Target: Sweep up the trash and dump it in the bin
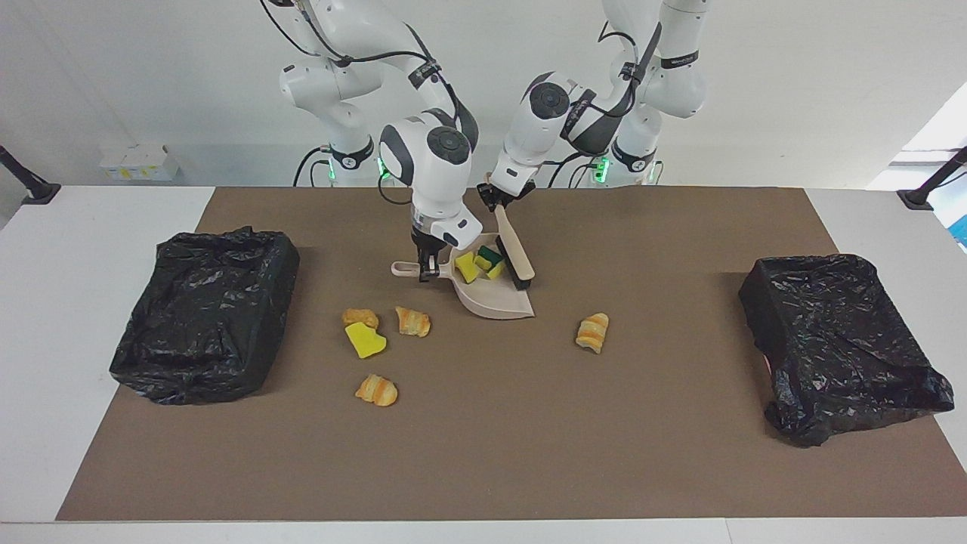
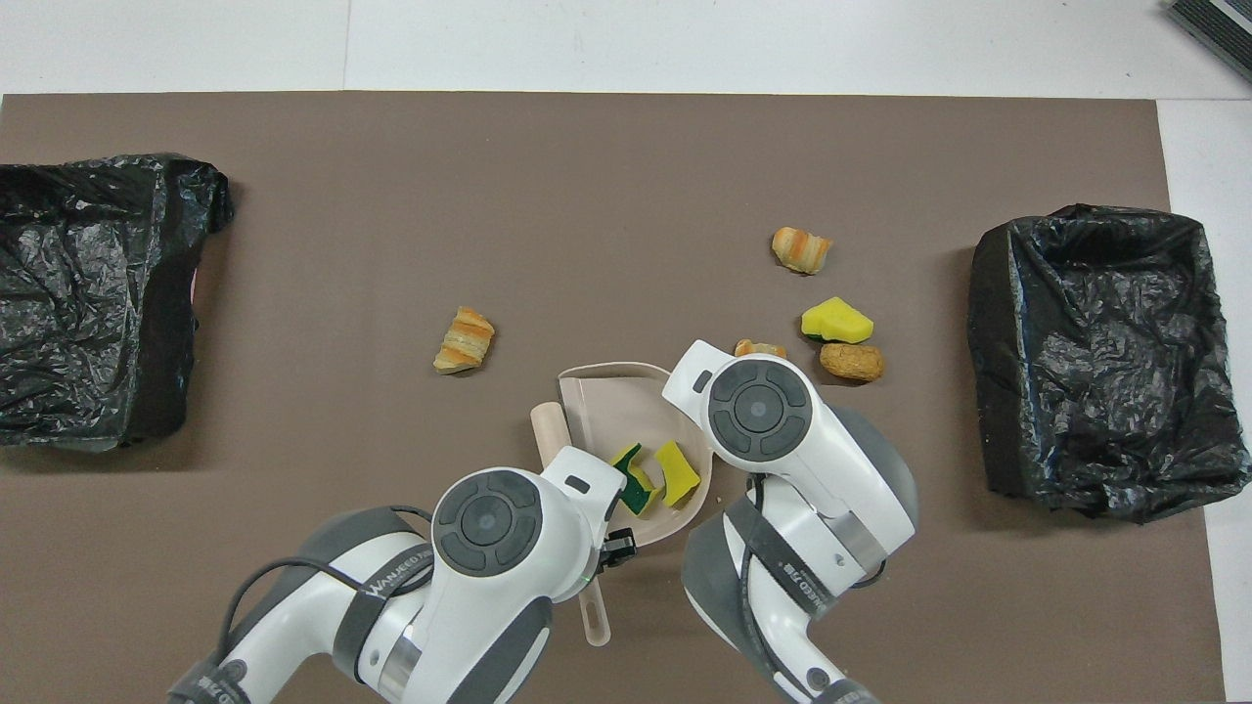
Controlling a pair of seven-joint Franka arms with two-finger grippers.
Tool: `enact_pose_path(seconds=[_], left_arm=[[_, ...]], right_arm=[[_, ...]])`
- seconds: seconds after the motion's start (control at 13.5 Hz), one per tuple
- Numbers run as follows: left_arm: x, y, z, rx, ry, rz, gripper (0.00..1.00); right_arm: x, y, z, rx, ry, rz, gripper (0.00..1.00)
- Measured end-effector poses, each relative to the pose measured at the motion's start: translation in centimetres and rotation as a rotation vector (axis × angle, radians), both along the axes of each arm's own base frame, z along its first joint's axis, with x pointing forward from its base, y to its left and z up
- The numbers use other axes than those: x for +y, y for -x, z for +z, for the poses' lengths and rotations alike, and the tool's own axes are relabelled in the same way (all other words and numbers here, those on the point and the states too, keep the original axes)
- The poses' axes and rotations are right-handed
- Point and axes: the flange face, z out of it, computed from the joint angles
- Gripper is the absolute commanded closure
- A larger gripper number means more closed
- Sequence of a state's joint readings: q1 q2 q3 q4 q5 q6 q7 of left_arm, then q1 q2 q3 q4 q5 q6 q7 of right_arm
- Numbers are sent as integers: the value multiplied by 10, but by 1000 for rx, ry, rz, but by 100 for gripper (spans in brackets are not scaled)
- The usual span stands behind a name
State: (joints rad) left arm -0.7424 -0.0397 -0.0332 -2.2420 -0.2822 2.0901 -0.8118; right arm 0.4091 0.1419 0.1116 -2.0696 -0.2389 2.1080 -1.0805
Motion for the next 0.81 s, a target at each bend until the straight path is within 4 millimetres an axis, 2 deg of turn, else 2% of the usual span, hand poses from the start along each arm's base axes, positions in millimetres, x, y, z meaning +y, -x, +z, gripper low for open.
enact_pose_path(seconds=[0.44,0.59,0.81], left_arm=[[62,-64,7,-84,-102,-108,100],[81,-92,9,-97,-95,-141,100],[120,-139,10,-126,-88,-239,100]], right_arm=[[1,2,-1,-7,2,-48,100],[1,4,-3,-5,11,-90,100],[8,12,-3,-8,30,-184,100]])
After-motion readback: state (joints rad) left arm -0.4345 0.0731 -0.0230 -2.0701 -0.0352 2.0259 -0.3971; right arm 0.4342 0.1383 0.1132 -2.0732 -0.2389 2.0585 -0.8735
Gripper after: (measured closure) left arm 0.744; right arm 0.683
